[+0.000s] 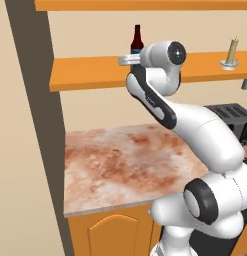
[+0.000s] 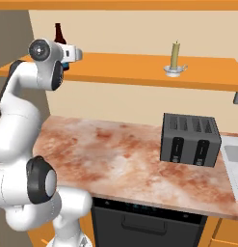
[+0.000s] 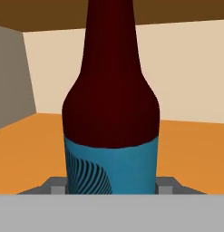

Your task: Get the candle and the beer from the cabinet and move them to the dining counter.

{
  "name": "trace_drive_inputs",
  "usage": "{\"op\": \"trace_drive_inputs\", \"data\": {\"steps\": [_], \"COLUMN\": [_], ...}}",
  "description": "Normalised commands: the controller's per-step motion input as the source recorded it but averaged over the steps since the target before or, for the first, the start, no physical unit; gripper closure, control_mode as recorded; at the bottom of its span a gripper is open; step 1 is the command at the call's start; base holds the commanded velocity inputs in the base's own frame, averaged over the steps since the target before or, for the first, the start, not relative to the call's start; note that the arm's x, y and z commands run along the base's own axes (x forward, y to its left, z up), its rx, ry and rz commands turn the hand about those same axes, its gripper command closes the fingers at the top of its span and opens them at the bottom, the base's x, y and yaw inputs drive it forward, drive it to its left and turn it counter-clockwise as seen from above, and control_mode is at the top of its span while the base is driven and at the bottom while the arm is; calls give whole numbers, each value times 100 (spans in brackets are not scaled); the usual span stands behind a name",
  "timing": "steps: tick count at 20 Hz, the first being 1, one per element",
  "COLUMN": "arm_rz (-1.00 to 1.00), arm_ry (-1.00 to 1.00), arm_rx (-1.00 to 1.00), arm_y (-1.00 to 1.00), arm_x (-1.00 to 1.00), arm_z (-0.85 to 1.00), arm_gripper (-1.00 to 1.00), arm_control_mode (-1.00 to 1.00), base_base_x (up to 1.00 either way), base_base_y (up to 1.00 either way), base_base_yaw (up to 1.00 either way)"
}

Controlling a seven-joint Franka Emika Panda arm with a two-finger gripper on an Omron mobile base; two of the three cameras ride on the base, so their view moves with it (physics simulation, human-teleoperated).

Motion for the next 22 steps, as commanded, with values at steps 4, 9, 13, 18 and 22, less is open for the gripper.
{"op": "trace_drive_inputs", "data": {"steps": [4, 9, 13, 18, 22], "arm_rz": [0, 0, 0, 0, 0], "arm_ry": [1, 0, 0, 1, 8], "arm_rx": [0, 0, -4, -1, 0], "arm_y": [-4, -9, -8, -23, -33], "arm_x": [-59, -70, -64, -63, -52], "arm_z": [27, 12, 0, -6, -9], "arm_gripper": [100, 100, 100, 100, 100], "arm_control_mode": [-100, -100, -100, -100, -100], "base_base_x": [0, 0, 0, 0, 0], "base_base_y": [0, 0, 0, 0, 0], "base_base_yaw": [0, 0, 0, 0, 0]}}
